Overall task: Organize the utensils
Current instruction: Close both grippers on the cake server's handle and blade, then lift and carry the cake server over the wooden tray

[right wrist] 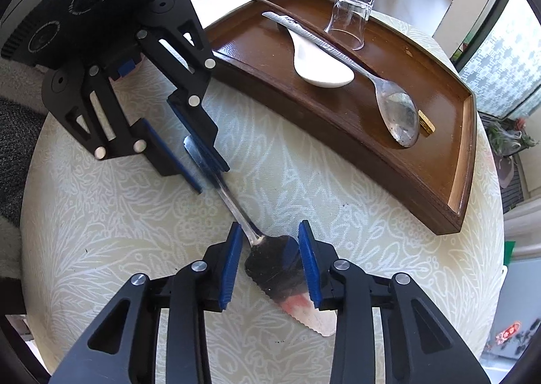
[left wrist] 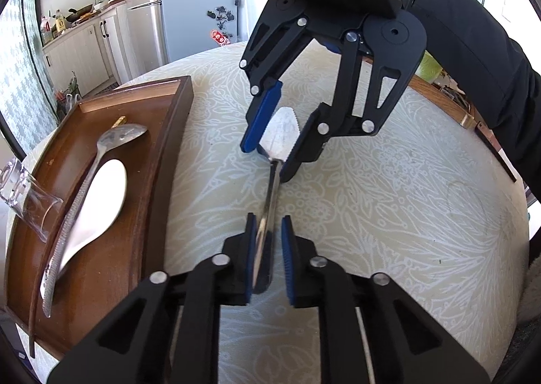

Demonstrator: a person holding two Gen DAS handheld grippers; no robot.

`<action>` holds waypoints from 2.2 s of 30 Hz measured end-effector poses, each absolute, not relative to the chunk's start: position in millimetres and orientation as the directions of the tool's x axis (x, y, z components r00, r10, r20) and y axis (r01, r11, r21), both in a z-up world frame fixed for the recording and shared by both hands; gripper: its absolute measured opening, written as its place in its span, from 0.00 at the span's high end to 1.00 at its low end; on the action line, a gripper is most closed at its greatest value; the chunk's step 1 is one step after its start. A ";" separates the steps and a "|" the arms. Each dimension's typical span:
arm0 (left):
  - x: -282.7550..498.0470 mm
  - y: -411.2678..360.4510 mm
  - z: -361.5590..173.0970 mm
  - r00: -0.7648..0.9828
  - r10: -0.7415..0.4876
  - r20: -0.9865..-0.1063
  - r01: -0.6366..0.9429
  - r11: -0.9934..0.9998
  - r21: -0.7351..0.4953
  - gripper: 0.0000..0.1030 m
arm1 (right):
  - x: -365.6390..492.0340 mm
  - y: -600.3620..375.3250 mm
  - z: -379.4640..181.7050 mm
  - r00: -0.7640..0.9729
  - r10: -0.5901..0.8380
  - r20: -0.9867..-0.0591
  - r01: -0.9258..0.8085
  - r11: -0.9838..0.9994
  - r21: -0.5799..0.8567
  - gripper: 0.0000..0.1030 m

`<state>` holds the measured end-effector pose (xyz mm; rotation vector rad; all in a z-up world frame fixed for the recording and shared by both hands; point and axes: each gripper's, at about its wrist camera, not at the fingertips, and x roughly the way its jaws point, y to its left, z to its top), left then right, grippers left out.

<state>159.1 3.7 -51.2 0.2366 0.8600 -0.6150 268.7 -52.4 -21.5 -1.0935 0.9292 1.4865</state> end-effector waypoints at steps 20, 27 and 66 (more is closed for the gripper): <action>153.2 10.4 -27.6 0.539 -0.415 -0.733 0.600 0.800 -0.013 0.90 | 248.1 -56.2 12.8 0.014 0.292 -0.956 -0.981 -0.179 -0.069 0.68; 150.9 21.5 -12.3 0.572 -0.419 -0.705 0.608 0.794 0.021 0.90 | 241.6 -44.1 33.8 0.062 0.273 -0.960 -0.978 -0.175 -0.113 0.68; 180.6 129.1 -18.5 0.624 -0.363 -0.692 0.508 0.861 0.005 0.92 | 270.9 71.9 20.8 0.112 0.231 -0.966 -0.950 -0.261 -0.173 0.68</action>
